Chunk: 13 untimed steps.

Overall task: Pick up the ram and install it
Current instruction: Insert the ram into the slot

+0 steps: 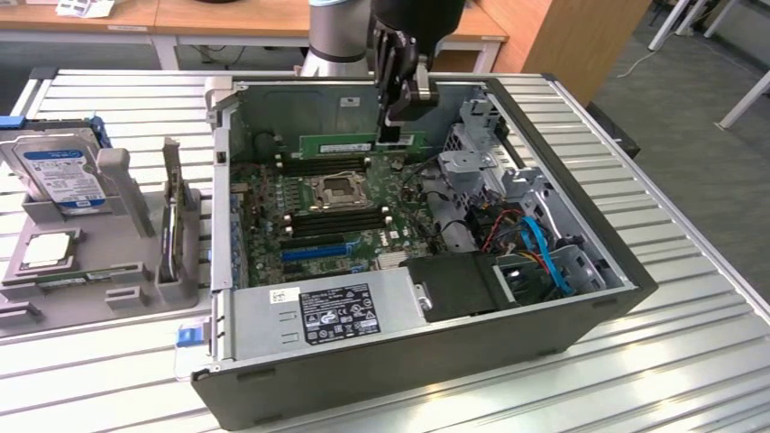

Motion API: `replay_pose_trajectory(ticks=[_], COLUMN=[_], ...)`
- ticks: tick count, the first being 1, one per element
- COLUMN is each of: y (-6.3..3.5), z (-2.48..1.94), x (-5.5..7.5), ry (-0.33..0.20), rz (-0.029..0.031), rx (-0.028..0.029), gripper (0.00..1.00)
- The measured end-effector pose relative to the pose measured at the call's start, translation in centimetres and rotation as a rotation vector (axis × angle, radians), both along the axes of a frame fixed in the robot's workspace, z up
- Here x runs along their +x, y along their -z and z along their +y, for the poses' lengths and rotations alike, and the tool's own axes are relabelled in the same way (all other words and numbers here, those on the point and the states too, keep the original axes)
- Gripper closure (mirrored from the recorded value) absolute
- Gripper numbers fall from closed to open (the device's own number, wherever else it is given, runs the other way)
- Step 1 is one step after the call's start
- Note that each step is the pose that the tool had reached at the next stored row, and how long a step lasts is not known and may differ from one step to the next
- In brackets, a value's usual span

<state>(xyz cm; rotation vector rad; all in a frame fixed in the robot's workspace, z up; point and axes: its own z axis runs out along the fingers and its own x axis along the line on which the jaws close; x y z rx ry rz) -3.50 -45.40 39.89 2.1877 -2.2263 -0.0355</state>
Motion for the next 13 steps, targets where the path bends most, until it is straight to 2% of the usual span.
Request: replay_pose_trajectory(ticks=[13], y=[0.05], z=[1.09], x=[0.0], ry=[0.002], rz=[-0.001], rx=[0.0027], gripper=[0.88])
